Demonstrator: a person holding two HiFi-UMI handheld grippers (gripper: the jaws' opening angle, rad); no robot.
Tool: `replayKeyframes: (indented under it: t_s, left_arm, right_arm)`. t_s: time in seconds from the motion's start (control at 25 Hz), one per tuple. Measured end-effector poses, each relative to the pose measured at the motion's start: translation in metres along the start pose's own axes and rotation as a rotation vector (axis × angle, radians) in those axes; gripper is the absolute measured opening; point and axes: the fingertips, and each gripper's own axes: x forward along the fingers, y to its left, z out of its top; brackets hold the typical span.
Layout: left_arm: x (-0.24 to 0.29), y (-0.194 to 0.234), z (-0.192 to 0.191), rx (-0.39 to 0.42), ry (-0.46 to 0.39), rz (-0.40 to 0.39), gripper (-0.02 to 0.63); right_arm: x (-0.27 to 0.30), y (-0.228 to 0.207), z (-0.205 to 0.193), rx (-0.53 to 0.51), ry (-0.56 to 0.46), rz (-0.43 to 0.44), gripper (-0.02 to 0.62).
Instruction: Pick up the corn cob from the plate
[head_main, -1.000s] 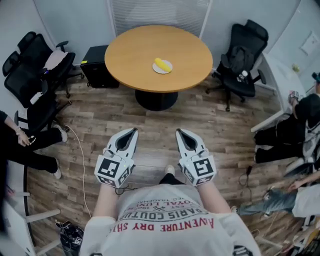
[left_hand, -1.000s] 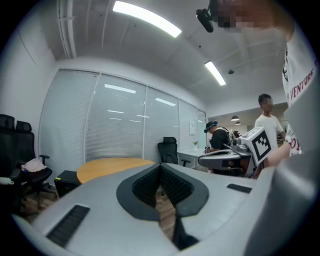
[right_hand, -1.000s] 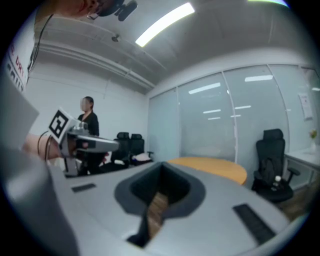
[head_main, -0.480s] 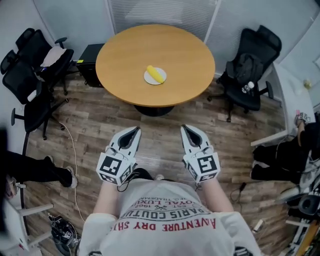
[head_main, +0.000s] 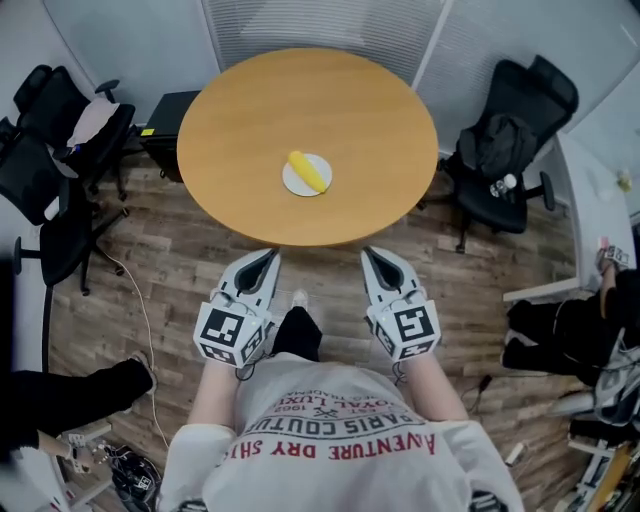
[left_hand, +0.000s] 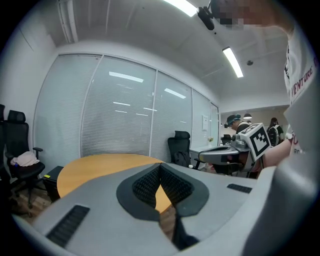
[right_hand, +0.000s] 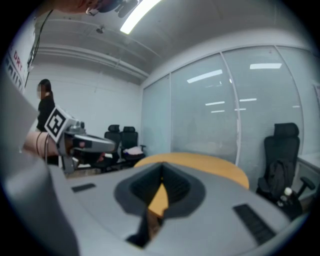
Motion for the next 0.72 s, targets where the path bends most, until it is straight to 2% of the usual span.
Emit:
replayKeyframes:
  t_s: [0.2, 0.44, 0.72]
  left_arm:
    - [0.057, 0.062, 0.013, -0.020, -0.012, -0.005, 0.035]
    - [0.120, 0.131, 0.032, -0.001, -0.026, -0.017, 0.035]
    - [0.151, 0.179, 0.025, -0.021, -0.031, 0.000, 0.035]
  right_arm:
    - [0.072, -0.030, 0.015, -0.003, 0.021, -0.005, 0.026]
    - [0.162, -0.062, 0.030, 0.010, 0.039, -0.002, 0.026]
    - [0.229, -0.072, 0.016, 0.034, 0.112, 0.054, 0.026]
